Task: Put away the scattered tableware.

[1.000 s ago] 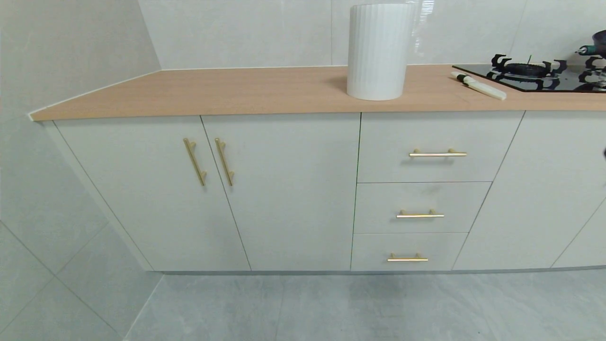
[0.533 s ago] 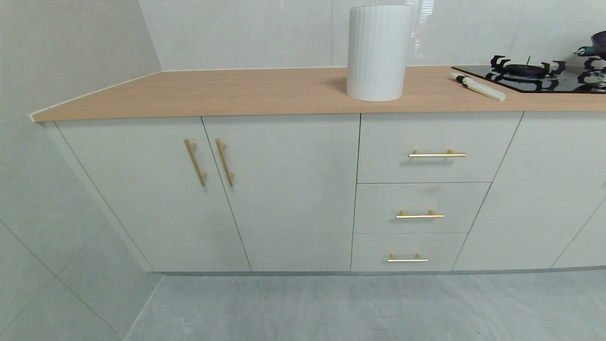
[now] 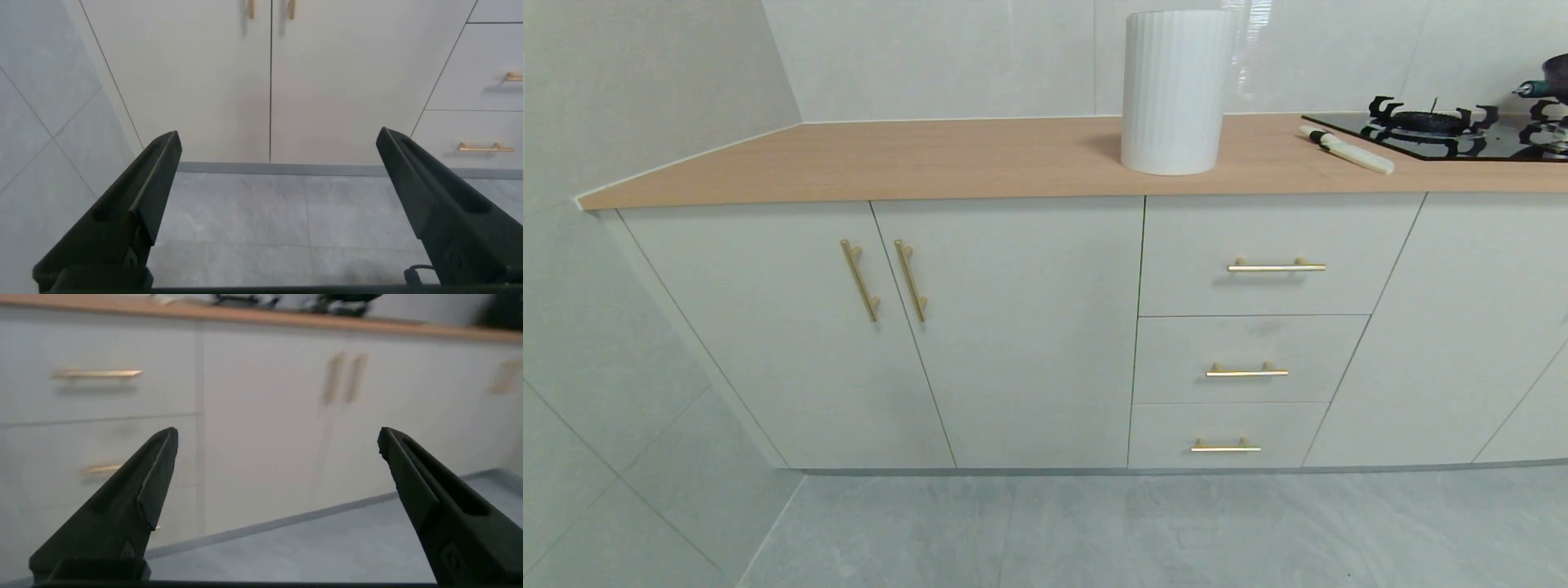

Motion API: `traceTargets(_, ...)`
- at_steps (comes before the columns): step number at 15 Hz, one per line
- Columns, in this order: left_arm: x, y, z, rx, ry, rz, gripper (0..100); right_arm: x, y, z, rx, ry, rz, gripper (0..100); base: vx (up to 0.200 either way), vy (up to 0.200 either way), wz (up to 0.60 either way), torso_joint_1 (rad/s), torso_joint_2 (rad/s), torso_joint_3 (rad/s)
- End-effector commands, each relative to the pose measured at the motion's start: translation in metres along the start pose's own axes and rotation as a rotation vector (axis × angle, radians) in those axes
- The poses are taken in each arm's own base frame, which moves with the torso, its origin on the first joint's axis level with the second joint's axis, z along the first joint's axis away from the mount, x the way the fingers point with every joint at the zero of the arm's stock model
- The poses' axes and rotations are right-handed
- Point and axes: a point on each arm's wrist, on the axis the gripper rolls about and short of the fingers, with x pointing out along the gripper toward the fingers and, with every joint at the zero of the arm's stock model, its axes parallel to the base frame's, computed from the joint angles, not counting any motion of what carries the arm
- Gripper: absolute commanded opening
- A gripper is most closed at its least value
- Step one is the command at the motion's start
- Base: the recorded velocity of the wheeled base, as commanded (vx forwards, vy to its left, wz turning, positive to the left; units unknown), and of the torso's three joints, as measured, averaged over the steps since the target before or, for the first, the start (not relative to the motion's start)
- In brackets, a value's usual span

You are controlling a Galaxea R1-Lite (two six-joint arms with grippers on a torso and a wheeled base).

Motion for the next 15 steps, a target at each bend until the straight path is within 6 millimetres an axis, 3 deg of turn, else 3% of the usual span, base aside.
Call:
traceTargets(1,0.000,0.000,0.000,0.000,0.001,0.000,100,0.005,0.009,-0.036,0.049,0.068,0.097,100,0.000,0.000,0.00,0.000,0.00,0.000)
traceTargets(7,0.000,0.000,0.000,0.000,0.001,0.000,100,0.002,0.013,-0.052,0.098,0.242,0.248,100,0.000,0.000,0.00,0.000,0.00,0.000)
traceTargets(15,0.000,0.000,0.000,0.000,0.000,0.000,100,0.002,0.014,-0.052,0.095,0.228,0.298,100,0.000,0.000,0.00,0.000,0.00,0.000)
